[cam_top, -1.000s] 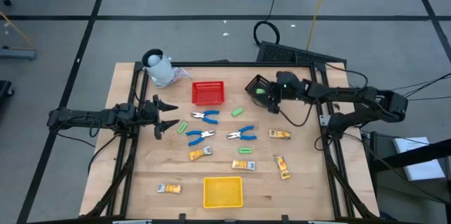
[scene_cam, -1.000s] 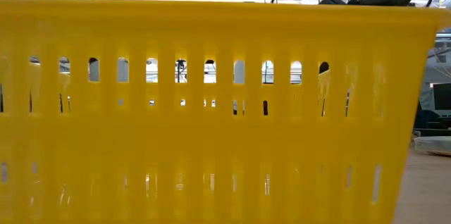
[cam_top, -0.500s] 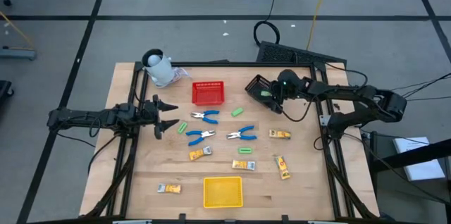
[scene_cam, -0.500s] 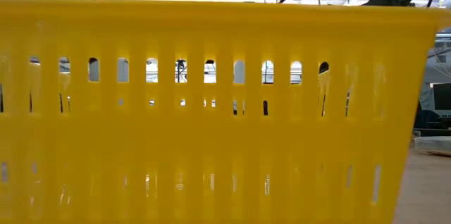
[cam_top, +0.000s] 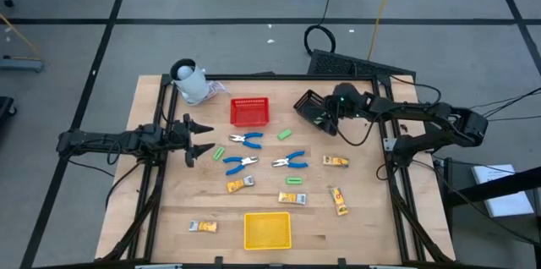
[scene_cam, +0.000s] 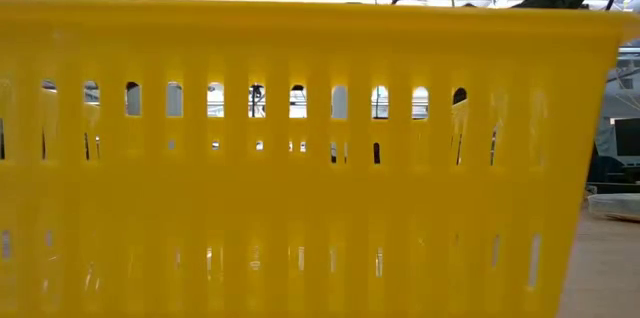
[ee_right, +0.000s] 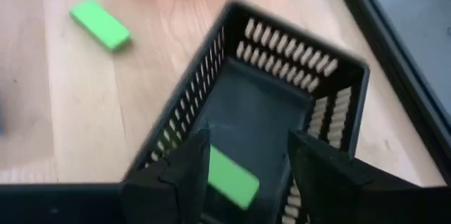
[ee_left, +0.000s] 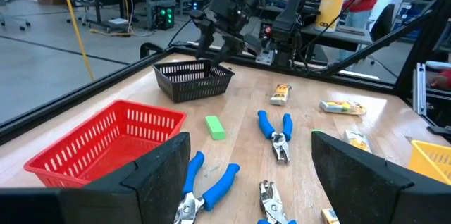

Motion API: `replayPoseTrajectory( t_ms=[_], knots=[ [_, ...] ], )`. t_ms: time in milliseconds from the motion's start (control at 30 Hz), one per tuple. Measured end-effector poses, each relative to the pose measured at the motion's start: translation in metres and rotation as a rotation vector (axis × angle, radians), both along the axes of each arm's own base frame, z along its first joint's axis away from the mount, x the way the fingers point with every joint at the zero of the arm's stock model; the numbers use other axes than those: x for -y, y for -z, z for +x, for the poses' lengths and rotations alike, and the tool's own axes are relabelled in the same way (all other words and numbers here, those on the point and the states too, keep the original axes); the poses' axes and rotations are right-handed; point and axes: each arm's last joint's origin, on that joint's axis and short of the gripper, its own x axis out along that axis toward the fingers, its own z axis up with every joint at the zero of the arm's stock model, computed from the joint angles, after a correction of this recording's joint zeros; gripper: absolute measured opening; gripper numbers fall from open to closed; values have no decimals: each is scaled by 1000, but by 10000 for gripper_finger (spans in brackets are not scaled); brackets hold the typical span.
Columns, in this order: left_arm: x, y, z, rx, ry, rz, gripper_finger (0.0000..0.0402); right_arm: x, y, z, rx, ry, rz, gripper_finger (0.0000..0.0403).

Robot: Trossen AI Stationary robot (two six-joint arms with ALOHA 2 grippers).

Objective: Pick & Place School Supplies
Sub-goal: Put the green eraser into the black bin

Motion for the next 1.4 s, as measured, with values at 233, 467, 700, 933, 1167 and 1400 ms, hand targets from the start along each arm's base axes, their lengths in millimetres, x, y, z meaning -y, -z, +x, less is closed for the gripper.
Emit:
replayPoseTrajectory(
  t_ms=[233, 467, 700, 933, 1167, 1400],
  knots=[
    [0, 0, 0, 1, 0, -1, 296, -20, -16, 24, 210, -154, -46, 171],
    [0, -2, 0, 23, 0, 0, 296, -51, -25, 45, 351, -269, -27, 171],
    [0, -5, 0, 48, 0, 0, 296, -70, -6, 65, 367, -319, 39, 171],
    [0, -5, 0, 49, 0, 2, 296, -68, 11, 108, 237, -354, 55, 171],
    [0, -3, 1, 32, 0, -1, 296, -61, 19, 142, 29, -394, 30, 171],
    [0, -2, 1, 21, 7, -2, 296, -51, 11, 143, -140, -393, 43, 171]
  ],
)
